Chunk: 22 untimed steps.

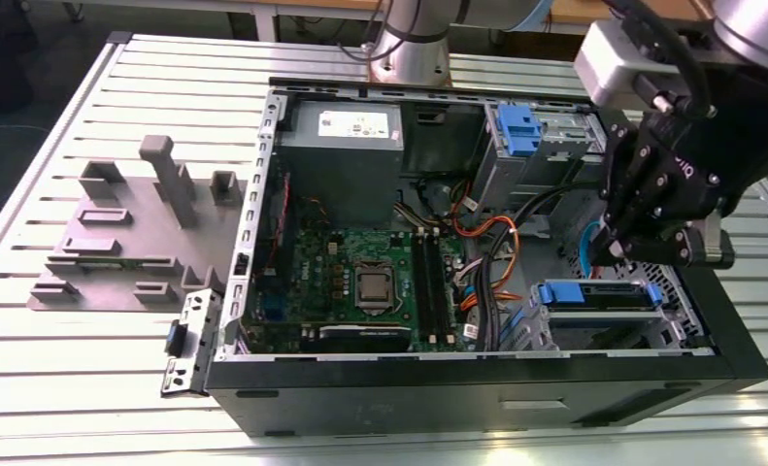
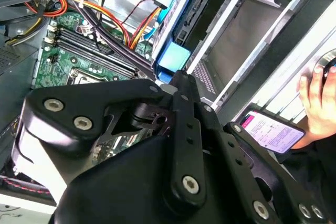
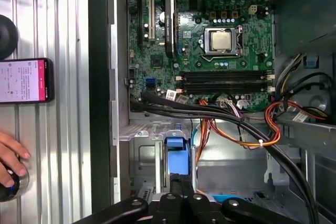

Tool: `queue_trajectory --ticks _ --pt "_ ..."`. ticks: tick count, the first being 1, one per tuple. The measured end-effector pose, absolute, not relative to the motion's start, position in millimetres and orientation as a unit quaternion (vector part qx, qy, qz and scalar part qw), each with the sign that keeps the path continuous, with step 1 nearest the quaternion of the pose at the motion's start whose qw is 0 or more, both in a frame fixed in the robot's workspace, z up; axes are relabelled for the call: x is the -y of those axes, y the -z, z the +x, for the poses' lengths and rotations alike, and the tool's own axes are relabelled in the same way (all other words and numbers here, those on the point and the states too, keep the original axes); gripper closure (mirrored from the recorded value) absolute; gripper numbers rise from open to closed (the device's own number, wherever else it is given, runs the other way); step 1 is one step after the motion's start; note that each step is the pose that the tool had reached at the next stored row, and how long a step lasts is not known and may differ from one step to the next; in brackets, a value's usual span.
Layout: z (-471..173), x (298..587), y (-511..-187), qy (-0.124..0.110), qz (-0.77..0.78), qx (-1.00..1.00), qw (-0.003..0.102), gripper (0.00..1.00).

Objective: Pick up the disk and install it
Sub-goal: 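Insert the disk into the insertion slot, then insert the first disk wire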

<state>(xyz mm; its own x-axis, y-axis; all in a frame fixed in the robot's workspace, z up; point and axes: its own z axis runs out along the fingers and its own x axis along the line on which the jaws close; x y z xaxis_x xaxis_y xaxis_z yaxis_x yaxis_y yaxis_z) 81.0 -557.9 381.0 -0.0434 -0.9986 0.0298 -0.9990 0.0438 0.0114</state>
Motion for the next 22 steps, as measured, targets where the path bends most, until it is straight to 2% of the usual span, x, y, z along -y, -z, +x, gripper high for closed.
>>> queue_trajectory --ticks 6,22 --pt "81.3 557.9 -370.5 -0.006 0.691 0.722 0.015 0.89" --pt "81.3 557.9 -370.0 -0.005 0.691 0.722 0.014 0.89"
